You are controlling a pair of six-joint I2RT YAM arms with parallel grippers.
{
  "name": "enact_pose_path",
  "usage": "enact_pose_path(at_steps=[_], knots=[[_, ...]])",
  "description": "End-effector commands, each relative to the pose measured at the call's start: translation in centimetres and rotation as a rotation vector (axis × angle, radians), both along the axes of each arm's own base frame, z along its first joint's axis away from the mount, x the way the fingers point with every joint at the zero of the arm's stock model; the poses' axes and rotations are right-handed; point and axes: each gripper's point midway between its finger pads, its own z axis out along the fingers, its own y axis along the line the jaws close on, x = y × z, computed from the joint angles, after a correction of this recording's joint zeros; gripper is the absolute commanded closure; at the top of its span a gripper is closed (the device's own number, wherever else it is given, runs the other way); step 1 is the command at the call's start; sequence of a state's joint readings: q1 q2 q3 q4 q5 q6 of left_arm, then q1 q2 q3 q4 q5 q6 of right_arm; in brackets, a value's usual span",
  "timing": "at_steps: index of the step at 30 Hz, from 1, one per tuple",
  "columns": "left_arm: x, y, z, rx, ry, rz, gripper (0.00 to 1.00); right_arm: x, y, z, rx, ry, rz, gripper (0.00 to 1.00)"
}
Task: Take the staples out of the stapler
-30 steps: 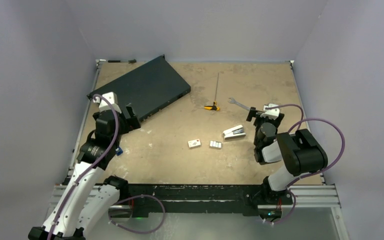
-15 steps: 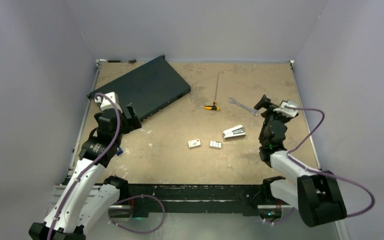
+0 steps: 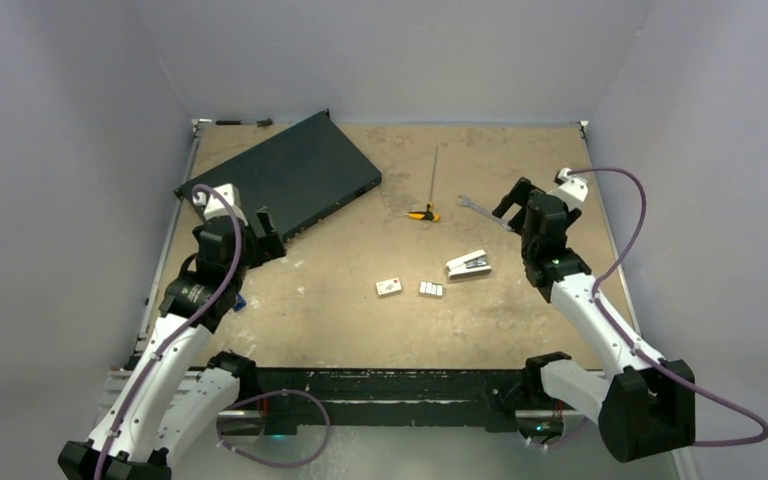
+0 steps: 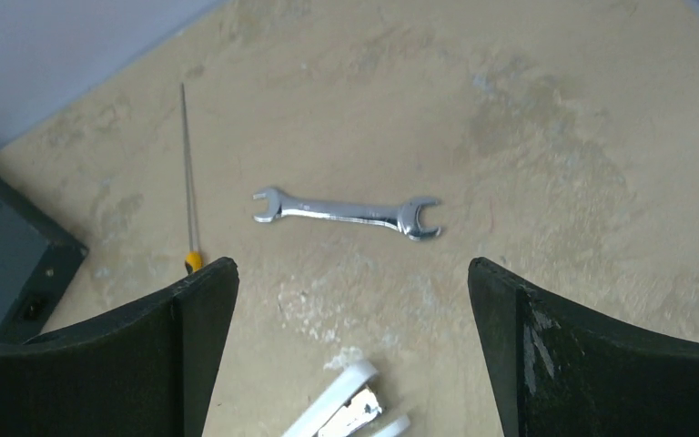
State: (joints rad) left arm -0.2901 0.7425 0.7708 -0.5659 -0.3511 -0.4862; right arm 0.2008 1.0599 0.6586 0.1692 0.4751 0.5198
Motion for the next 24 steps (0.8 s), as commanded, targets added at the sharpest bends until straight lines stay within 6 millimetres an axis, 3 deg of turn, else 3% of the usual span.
enact_pose_path(at_steps=[1,6,11,15,18,24], knots=[[0.7,-0.7,1.7,-0.025,-0.042,-0.028,0.06,-2.8,1.8,-1.6,0.073,0.157,0.085,0.01],[0.2,1.9,0.6,-0.051,0.007,0.2,0.06,-5.4,2.7,-3.4,0.101,0.253,0.146,0.01],[0.7,3.7,-2.7,-0.04,0.103,0.394,0.06,-7.2,4.6,-4.9,0.162,0.286,0.254,0.01],[1.3,7.0,-5.7,0.008,0.193,0.562,0.08,-7.7,5.7,-4.8,0.196,0.277,0.308,0.02],[1.2,9.6,-6.7,0.035,0.192,0.657,0.11,-7.9,6.2,-4.9,0.209,0.282,0.341,0.02],[0.6,11.7,-8.7,0.081,0.224,0.735,0.14,-8.1,7.0,-4.3,0.211,0.276,0.397,0.02]])
